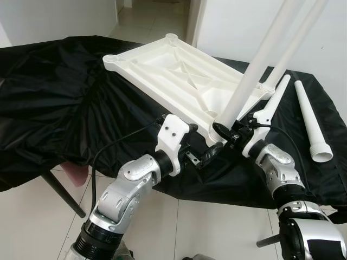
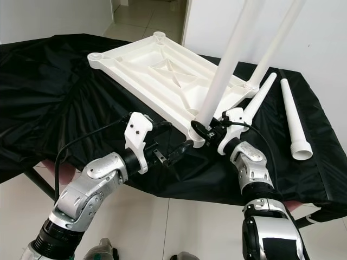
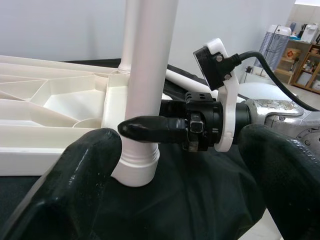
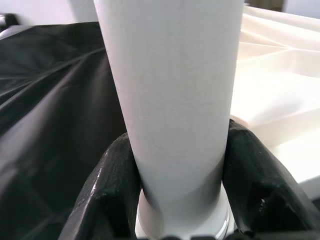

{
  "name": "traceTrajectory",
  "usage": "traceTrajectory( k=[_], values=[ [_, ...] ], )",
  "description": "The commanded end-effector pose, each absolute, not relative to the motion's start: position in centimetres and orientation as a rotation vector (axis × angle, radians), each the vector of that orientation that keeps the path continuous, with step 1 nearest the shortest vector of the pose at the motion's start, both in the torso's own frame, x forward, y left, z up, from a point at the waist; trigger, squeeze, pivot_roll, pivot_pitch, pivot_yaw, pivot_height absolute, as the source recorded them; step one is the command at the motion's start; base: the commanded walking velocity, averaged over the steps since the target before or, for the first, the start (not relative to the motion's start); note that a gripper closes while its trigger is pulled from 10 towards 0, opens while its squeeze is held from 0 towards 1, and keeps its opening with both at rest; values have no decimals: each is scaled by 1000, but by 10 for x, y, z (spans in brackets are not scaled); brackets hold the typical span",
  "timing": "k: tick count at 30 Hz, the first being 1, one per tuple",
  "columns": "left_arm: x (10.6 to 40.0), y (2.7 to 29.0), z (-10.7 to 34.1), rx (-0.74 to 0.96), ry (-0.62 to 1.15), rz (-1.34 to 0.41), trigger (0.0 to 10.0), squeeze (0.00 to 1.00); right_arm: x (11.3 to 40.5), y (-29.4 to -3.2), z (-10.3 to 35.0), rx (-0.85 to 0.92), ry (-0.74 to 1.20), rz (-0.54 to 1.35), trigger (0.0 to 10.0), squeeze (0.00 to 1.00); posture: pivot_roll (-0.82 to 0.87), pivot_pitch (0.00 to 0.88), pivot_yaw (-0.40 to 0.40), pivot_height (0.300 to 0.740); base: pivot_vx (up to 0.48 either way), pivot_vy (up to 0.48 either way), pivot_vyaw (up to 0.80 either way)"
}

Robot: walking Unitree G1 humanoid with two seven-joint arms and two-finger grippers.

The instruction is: Building children table

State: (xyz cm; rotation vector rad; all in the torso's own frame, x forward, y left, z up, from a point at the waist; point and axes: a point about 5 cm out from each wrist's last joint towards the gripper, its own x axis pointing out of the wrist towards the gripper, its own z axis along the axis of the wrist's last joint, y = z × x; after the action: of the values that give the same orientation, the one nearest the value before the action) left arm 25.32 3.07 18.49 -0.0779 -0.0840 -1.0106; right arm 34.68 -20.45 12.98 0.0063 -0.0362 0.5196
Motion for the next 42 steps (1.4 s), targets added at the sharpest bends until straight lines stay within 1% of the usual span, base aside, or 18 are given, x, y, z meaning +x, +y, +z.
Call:
traceTrajectory(
  k=[1,10,11,14,15,18,22,24,26,29,35,36,37,38,39,42],
  values=[
    [251,29,185,-68,-76,-1023,10000,0,346,-216,129,9,-36,437,0,0,99,19,-62,740,0,0,0],
    [251,28,184,-71,-74,-1030,10000,0,343,-209,113,-1,24,305,0,0,95,16,-60,740,0,0,0],
    [251,28,184,-71,-74,-1031,10000,0,343,-207,111,5,30,271,0,0,95,16,-60,740,0,0,0],
    [252,27,185,-71,-76,-1033,10000,0,342,-200,102,19,53,90,0,0,91,12,-61,740,0,0,0],
    [252,27,185,-71,-76,-1033,10000,0,342,-200,102,19,53,90,0,0,91,12,-61,740,0,0,0],
    [252,27,185,-73,-78,-1035,10000,0,336,-190,91,4,61,-74,0,0,90,13,-63,740,0,0,0],
    [252,27,185,-73,-78,-1035,10000,0,334,-188,90,-8,61,-99,0,0,90,13,-63,740,0,0,0],
    [252,27,185,-73,-79,-1033,10000,0,330,-179,89,-4,54,-153,0,0,92,14,-63,740,0,0,0],
    [252,27,185,-73,-79,-1033,10000,0,330,-179,89,-4,54,-153,0,0,92,14,-63,740,0,0,0],
    [253,27,185,-71,-79,-1026,10000,0,325,-172,95,-11,34,-240,0,0,98,14,-69,740,0,0,0],
    [254,28,186,-68,-83,-1021,10000,0,324,-164,96,1,37,-248,0,0,98,14,-70,740,0,0,0],
    [254,28,186,-67,-84,-1021,10000,0,323,-164,96,-8,37,-254,3922,0,98,14,-70,740,0,0,0],
    [254,28,186,-67,-84,-1021,10000,0,323,-164,96,-8,37,-254,3922,0,98,14,-70,740,0,0,0],
    [254,28,186,-67,-85,-1021,10000,0,323,-164,96,-4,35,-250,10000,0,98,14,-70,740,0,0,0],
    [254,28,186,-66,-85,-1020,10000,0,323,-164,96,-2,33,-250,10000,1000,98,14,-70,740,0,0,0],
    [254,27,186,-66,-86,-1021,10000,0,325,-168,101,7,-2,-233,10000,1000,93,14,-69,740,0,0,0]
  ],
)
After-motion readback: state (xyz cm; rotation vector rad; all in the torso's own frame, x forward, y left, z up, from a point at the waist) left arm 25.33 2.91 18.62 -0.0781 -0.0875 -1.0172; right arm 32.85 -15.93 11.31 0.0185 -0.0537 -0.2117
